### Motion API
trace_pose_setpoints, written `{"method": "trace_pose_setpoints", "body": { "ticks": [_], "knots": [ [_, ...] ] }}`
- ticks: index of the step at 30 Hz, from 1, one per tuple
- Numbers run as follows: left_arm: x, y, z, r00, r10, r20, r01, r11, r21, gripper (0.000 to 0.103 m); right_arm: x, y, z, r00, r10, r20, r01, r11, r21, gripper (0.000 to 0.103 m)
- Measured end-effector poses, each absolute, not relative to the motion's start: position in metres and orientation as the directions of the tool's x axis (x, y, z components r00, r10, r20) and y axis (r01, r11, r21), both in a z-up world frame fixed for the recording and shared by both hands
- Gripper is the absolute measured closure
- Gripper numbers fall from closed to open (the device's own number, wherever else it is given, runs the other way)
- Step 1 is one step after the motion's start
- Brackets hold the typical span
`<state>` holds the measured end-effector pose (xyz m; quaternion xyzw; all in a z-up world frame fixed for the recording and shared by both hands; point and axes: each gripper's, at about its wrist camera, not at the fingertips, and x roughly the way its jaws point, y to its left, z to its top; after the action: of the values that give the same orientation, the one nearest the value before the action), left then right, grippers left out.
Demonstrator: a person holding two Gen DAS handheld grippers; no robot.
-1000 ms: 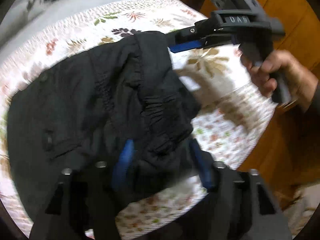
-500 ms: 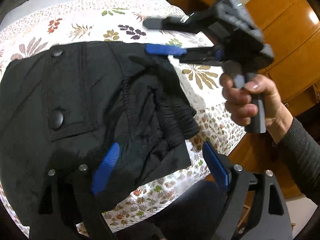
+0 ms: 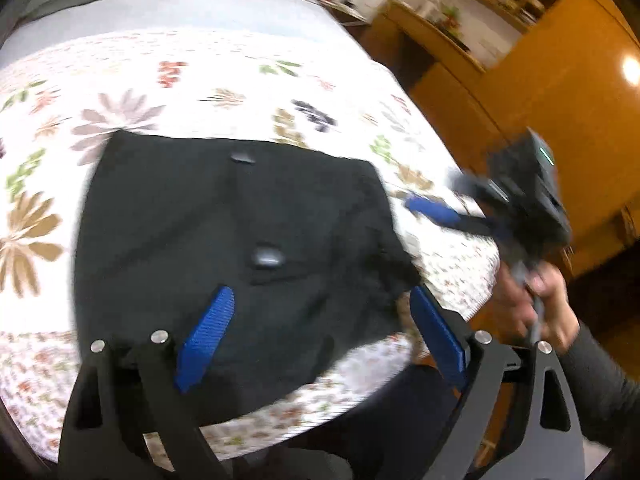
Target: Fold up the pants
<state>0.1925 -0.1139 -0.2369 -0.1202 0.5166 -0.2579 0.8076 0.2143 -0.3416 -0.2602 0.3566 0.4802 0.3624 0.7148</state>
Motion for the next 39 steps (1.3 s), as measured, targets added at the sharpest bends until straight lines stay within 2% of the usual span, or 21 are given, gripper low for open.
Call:
{"method": "trace_pose_setpoints", "body": {
  "ticks": [3,6,8,11,13,16,17,18,19,21,25,30,35,38,39],
  "knots": [
    [0.202,-0.083,-0.244,0.336,-0.56,-0.757,0.216,0.829,-0.516,0.014,0.189,-0.342,-0.266,0.292,0.874,-0.388,-0.13,0.439,0.889,0.029],
    [0.211,-0.061,-0.262,0.302,-0.609,-0.734,0.131,0.789,-0.6,0.014,0.176,-0.337,-0.285,0.29,0.859,-0.423,-0.065,0.458,0.886,0.029],
    [0.219,-0.054,-0.28,0.278,-0.611,-0.741,0.085,0.784,-0.614,0.014,0.172,-0.339,-0.301,0.299,0.835,-0.462,-0.009,0.487,0.873,0.03],
    [0.221,-0.052,-0.295,0.254,-0.628,-0.735,0.072,0.771,-0.633,0.014,0.166,-0.344,-0.318,0.309,0.818,-0.484,0.035,0.499,0.866,0.041],
    [0.22,-0.053,-0.299,0.251,-0.633,-0.732,0.075,0.767,-0.638,0.013,0.161,-0.349,-0.328,0.323,0.805,-0.498,0.072,0.503,0.861,0.052],
    [0.221,-0.051,-0.297,0.243,-0.646,-0.724,0.067,0.755,-0.652,0.013,0.156,-0.351,-0.334,0.331,0.8,-0.5,0.102,0.496,0.862,0.054],
    [0.221,-0.048,-0.293,0.245,-0.644,-0.725,0.059,0.756,-0.652,0.013,0.156,-0.352,-0.331,0.329,0.799,-0.503,0.108,0.497,0.861,0.053],
    [0.22,-0.045,-0.289,0.25,-0.642,-0.725,0.057,0.757,-0.651,0.013,0.156,-0.352,-0.325,0.329,0.796,-0.508,0.115,0.5,0.858,0.048],
    [0.221,-0.037,-0.282,0.27,-0.646,-0.714,0.061,0.752,-0.657,0.013,0.155,-0.353,-0.316,0.335,0.791,-0.512,0.111,0.507,0.855,0.039],
    [0.221,-0.02,-0.269,0.302,-0.65,-0.697,0.066,0.744,-0.665,0.012,0.157,-0.354,-0.293,0.372,0.776,-0.509,0.071,0.523,0.849,0.029],
    [0.23,0.022,-0.26,0.349,-0.65,-0.675,0.008,0.723,-0.691,0.012,0.18,-0.357,-0.273,0.43,0.756,-0.494,0.066,0.52,0.852,0.028],
    [0.246,0.057,-0.276,0.325,-0.652,-0.685,-0.075,0.704,-0.706,0.012,0.219,-0.352,-0.283,0.453,0.764,-0.459,0.107,0.465,0.879,0.028],
    [0.249,0.074,-0.294,0.286,-0.657,-0.698,-0.093,0.706,-0.702,0.012,0.238,-0.343,-0.32,0.368,0.722,-0.586,0.185,0.561,0.807,0.03],
    [0.254,0.082,-0.306,0.259,-0.666,-0.7,-0.111,0.699,-0.706,0.012,0.238,-0.349,-0.319,0.354,0.741,-0.571,0.189,0.541,0.819,0.029],
    [0.255,0.084,-0.309,0.252,-0.677,-0.691,-0.113,0.689,-0.716,0.012,0.235,-0.356,-0.311,0.362,0.75,-0.553,0.171,0.53,0.831,0.022]
  ]
}}
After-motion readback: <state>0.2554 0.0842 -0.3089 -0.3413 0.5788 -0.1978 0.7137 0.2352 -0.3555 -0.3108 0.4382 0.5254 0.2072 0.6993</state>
